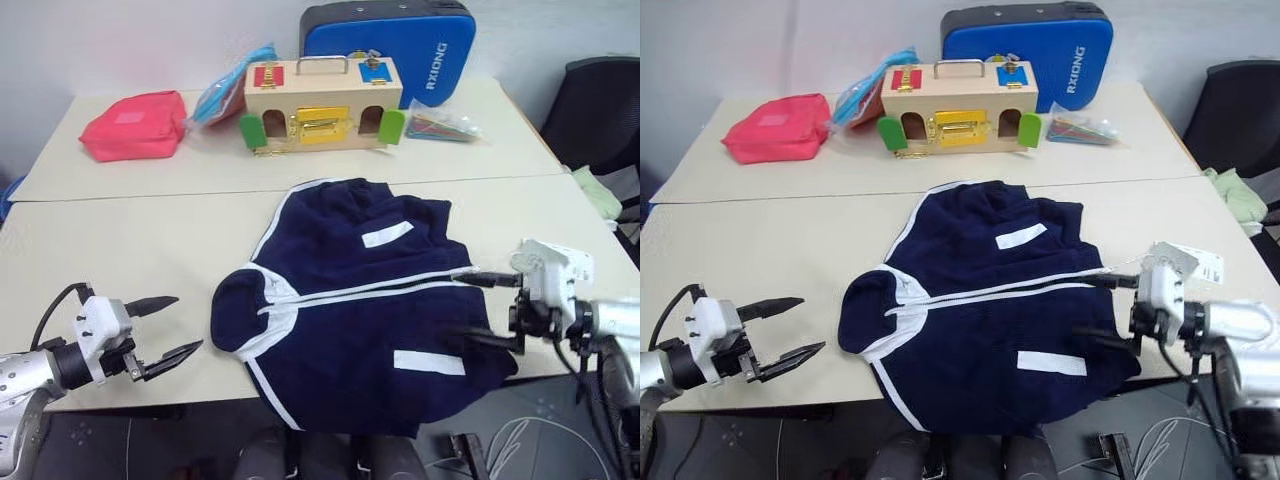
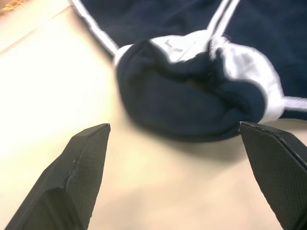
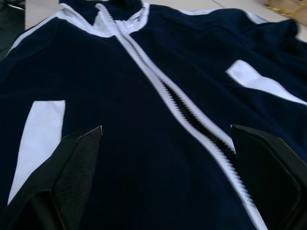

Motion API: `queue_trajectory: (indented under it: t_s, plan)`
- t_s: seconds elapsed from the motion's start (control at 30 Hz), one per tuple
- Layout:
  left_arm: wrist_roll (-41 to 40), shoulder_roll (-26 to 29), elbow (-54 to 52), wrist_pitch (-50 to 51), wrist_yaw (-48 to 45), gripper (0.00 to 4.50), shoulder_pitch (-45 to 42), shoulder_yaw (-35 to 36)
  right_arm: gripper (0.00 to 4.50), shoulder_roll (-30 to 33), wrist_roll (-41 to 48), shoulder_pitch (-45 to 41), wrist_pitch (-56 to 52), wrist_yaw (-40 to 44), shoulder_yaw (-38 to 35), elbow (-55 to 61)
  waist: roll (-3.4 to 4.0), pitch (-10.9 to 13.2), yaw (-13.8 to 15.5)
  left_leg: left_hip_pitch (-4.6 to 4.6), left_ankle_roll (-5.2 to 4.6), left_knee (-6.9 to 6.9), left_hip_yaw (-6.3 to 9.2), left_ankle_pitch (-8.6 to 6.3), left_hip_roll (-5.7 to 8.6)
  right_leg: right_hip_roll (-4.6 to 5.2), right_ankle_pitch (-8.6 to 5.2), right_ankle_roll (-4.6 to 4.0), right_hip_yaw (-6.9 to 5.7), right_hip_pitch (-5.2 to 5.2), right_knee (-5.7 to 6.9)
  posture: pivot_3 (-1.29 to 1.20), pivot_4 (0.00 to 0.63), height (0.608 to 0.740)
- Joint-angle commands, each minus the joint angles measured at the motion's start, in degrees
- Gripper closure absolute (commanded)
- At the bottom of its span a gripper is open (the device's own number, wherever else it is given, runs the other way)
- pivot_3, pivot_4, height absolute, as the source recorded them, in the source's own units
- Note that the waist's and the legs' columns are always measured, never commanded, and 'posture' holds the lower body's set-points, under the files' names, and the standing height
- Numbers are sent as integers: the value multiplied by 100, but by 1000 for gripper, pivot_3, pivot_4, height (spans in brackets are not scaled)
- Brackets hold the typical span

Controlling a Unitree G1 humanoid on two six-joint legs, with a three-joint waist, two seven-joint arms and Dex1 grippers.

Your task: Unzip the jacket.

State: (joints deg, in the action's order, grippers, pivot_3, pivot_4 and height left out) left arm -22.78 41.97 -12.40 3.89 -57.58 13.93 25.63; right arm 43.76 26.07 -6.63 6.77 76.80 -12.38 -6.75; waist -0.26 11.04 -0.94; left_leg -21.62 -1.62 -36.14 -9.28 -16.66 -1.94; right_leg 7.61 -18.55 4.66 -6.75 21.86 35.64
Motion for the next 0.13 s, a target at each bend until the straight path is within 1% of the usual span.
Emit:
queue_trajectory:
  t_s: [0.03,0.13]
  plan:
    - [172,-153,-258,-315,222,0,-52,-192,72,-86,-227,638,978,-74,-353,-56,0,0,91,-3,5,0,-1,1,2,0,0,0,0,2,-4,0,150,740]
    - [275,-220,-294,-449,358,0,-41,-244,72,-168,-295,841,1406,-284,-462,-78,-2,0,102,-14,5,2,-1,-7,2,-2,-1,-1,-3,7,-15,0,150,740]
